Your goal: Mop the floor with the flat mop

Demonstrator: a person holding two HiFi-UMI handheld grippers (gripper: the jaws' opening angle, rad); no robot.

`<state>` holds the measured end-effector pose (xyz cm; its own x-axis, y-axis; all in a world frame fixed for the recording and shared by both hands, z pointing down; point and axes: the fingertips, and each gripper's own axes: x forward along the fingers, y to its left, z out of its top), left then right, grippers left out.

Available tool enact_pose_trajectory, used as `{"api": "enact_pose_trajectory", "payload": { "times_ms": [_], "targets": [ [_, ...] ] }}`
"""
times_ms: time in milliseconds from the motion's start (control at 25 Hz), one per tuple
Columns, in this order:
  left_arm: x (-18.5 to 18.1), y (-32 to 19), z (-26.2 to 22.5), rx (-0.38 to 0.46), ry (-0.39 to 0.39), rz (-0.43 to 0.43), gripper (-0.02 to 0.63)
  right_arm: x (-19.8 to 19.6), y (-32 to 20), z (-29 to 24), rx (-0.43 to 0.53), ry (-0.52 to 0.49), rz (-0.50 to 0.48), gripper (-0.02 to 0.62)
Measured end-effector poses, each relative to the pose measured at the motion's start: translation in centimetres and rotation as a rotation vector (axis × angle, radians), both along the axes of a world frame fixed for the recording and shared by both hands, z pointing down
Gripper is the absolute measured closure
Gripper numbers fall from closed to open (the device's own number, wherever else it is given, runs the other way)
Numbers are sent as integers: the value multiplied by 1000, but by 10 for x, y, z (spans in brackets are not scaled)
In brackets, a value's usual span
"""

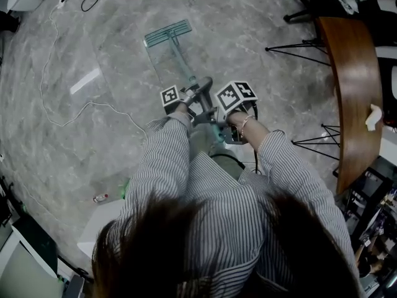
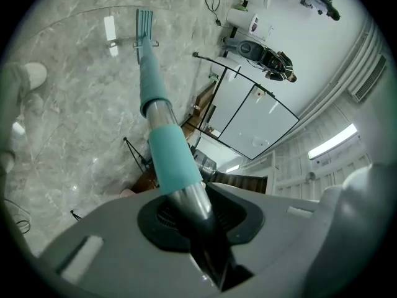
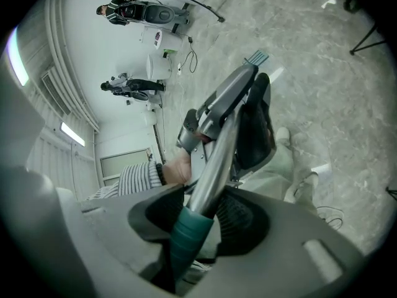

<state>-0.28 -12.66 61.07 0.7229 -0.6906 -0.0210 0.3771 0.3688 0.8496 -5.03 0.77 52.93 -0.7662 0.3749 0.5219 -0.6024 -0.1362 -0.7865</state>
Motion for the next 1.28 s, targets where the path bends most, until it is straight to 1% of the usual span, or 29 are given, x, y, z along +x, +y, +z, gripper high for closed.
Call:
{"api": "enact_pose_trajectory", "payload": {
  "times_ms": [320, 600, 720, 920, 1040, 1280],
  "targets": [
    [-53, -104, 8, 31, 6, 1, 534, -53, -102, 12, 25, 9, -8, 442],
    [-88, -182, 15, 42, 12, 1, 534, -89, -179, 20, 23, 9, 23, 446],
    [-97, -213, 16, 53, 7, 12, 534, -100, -209, 22, 30, 2, 34, 446],
    [-103, -236, 19, 62, 1, 14, 534, -106, -232, 26, 34, -7, 37, 446],
    [-103, -237, 18, 68, 2, 9, 534, -106, -233, 26, 40, -8, 28, 446],
    [-103, -236, 24, 71, -12, 13, 532, -105, -231, 32, 36, -15, 41, 446]
  ]
}}
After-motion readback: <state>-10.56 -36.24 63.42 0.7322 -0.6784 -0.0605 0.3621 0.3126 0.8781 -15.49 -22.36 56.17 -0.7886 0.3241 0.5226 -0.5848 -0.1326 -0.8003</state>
